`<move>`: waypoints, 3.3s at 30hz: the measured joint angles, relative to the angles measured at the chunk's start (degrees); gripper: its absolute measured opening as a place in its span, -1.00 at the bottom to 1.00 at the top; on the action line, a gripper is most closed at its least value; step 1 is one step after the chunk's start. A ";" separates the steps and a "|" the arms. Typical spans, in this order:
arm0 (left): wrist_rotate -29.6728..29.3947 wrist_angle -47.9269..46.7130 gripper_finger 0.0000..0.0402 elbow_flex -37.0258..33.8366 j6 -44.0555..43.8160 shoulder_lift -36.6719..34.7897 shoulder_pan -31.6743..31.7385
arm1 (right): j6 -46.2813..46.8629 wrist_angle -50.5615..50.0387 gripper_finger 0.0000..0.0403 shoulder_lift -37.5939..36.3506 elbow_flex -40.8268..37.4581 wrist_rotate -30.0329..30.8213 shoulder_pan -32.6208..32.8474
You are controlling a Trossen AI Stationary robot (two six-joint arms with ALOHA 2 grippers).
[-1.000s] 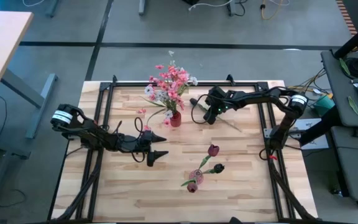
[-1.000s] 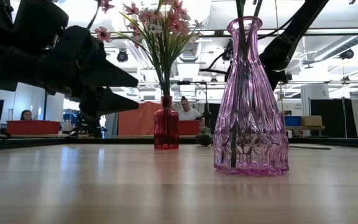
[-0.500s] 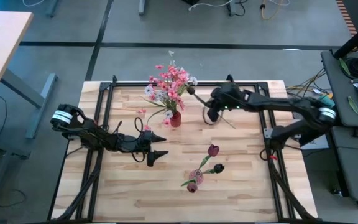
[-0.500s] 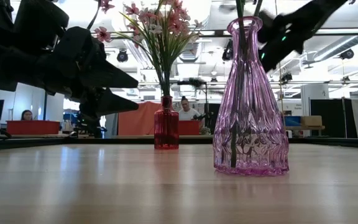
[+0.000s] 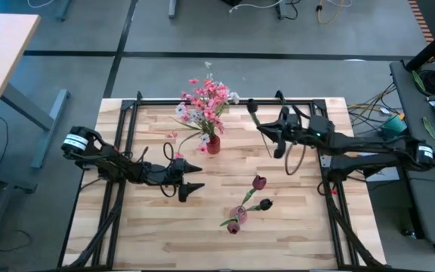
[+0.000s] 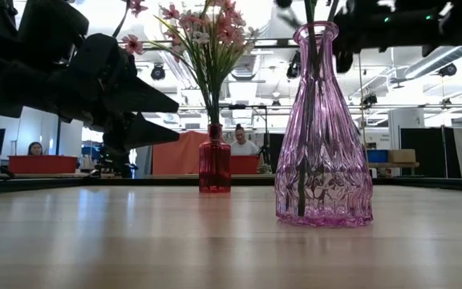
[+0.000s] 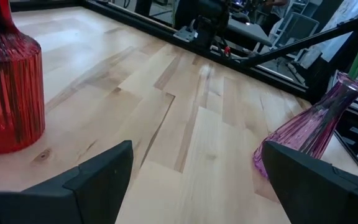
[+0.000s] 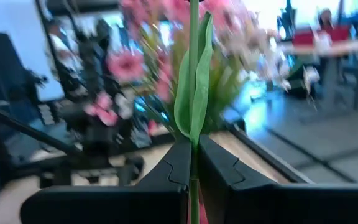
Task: Sort flowers into vase by color
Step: Put the black flower into the purple vase
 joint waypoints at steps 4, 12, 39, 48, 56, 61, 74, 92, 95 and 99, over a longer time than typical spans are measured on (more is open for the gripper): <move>-0.02 0.99 0.69 0.02 0.60 0.00 0.00 | -1.74 3.89 -0.94 -2.05 -1.29 0.04 3.31; 0.02 1.35 0.69 2.17 3.35 0.00 0.00 | -5.52 14.71 -0.94 -1.68 -1.90 -0.46 12.11; 0.02 0.94 0.69 3.45 5.53 0.00 0.00 | -1.25 48.19 -0.94 27.66 15.73 -18.34 22.35; 0.04 0.92 0.69 3.45 5.53 0.00 -0.04 | 9.67 47.71 -0.94 27.99 16.19 -22.55 21.84; 0.07 0.96 0.69 3.89 5.52 0.00 -0.04 | 13.01 47.35 -0.94 30.38 16.35 -22.06 21.86; 0.07 0.97 0.69 3.89 5.02 0.00 -0.11 | 12.95 47.29 -0.94 32.46 16.35 -20.82 21.86; 0.09 0.96 0.69 3.89 4.94 -0.38 -0.11 | 11.72 46.49 -0.94 32.54 16.40 -19.32 23.02; 0.53 -1.40 0.69 3.78 8.96 -7.60 -0.26 | 11.92 33.78 -0.94 32.49 20.52 -11.85 26.49; 0.55 -2.75 0.69 3.76 8.92 -8.30 -0.26 | 11.94 33.73 -0.94 32.49 20.70 -12.05 26.89; 0.55 -3.41 0.69 3.76 8.81 -8.48 -0.24 | 12.11 33.07 -0.94 32.49 20.70 -12.00 27.32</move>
